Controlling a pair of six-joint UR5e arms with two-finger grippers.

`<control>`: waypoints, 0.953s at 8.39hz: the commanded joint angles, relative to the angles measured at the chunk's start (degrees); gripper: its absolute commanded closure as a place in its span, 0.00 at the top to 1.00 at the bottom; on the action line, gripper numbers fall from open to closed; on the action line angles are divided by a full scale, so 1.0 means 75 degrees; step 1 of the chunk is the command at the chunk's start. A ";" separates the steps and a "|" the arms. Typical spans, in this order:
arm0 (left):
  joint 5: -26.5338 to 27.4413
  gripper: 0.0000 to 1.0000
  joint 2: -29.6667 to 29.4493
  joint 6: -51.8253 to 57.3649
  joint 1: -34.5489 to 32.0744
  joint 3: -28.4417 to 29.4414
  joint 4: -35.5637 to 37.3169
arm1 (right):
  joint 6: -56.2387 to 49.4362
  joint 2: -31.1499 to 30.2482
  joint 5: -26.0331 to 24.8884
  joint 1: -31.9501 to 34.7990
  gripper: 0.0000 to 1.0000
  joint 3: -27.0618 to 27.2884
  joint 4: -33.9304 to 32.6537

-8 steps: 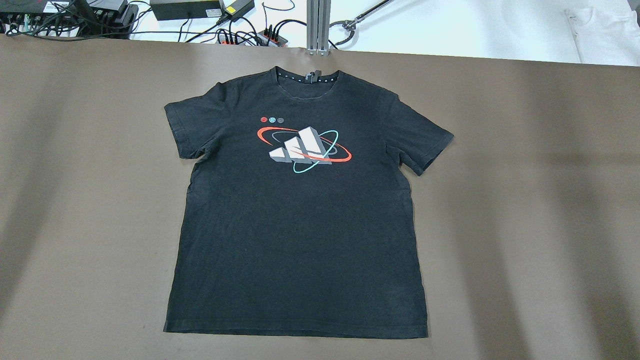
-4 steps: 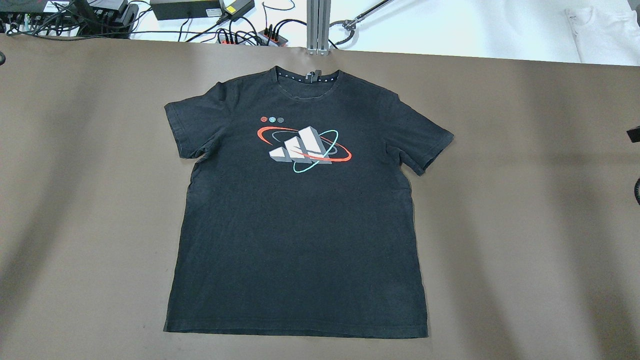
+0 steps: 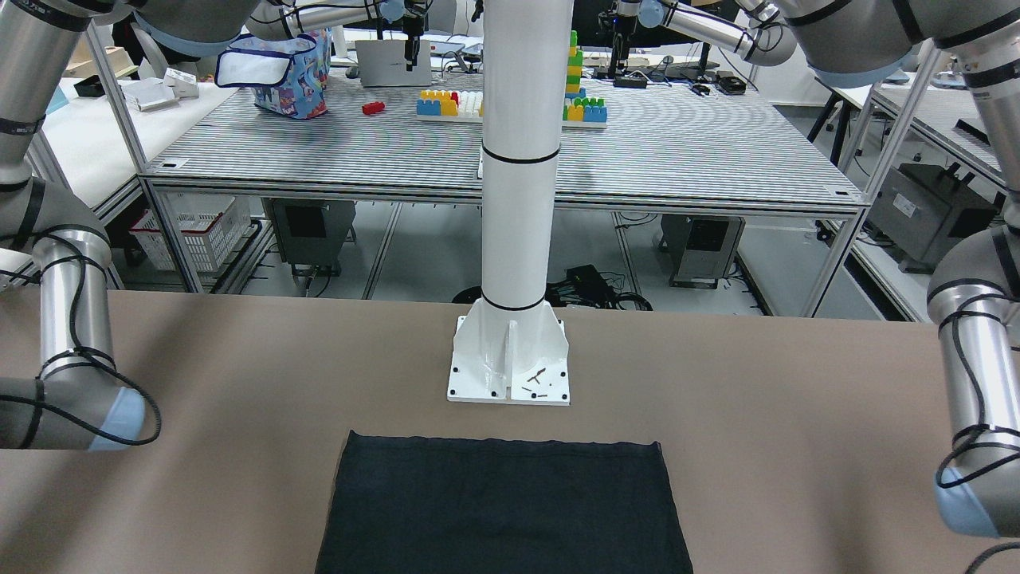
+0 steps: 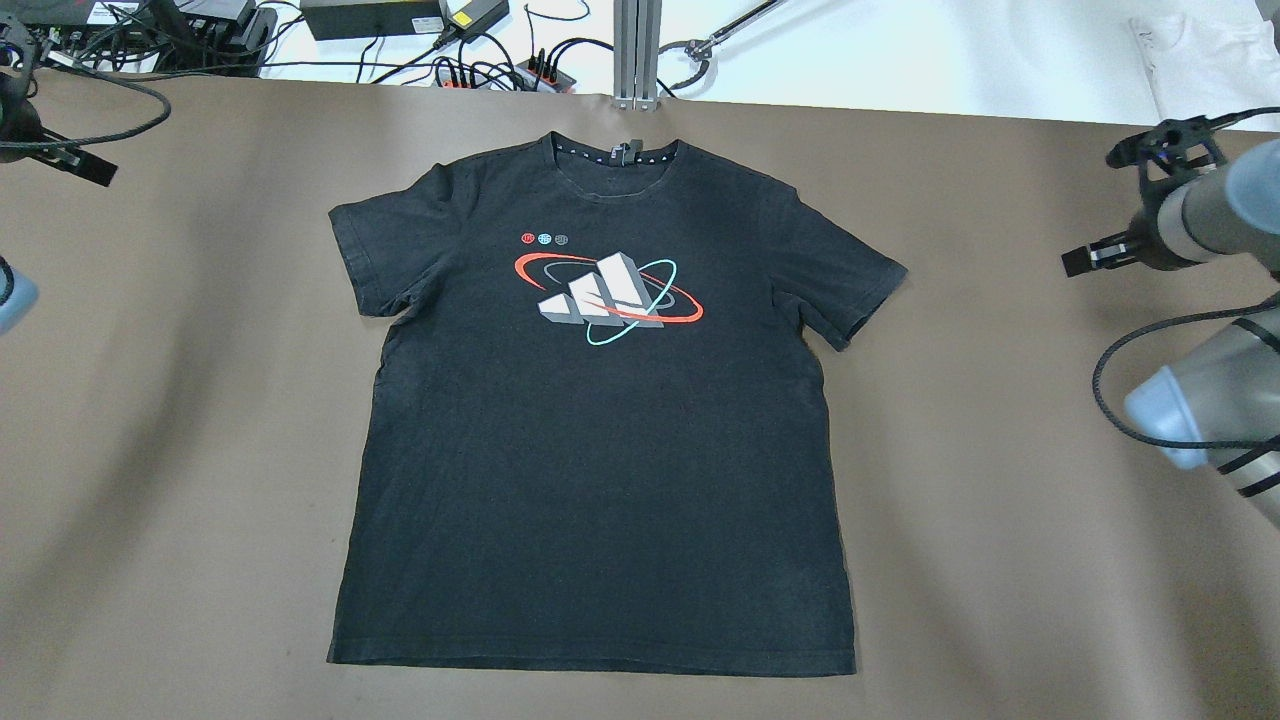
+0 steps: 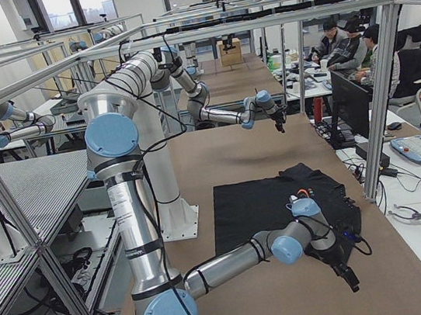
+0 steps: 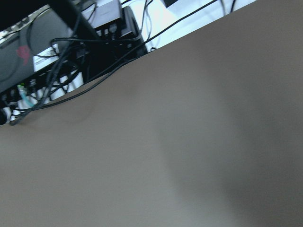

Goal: Fold clothes
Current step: 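Move both grippers in toward the shirt's shoulders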

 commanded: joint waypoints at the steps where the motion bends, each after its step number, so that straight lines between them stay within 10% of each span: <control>1: -0.0357 1.00 -0.0885 -0.2250 0.1037 0.0449 -0.0305 | 0.1155 0.0554 0.0006 -0.0768 0.94 -0.0056 0.0012; 4: -0.0370 1.00 -0.2455 -0.3242 0.1720 0.3058 -0.2013 | 0.1156 0.0543 0.0006 -0.0817 0.94 -0.0032 0.0012; 8: -0.0464 0.98 -0.2975 -0.3232 0.1920 0.4038 -0.2135 | 0.1144 0.0543 -0.0017 -0.0957 0.94 -0.0032 0.0024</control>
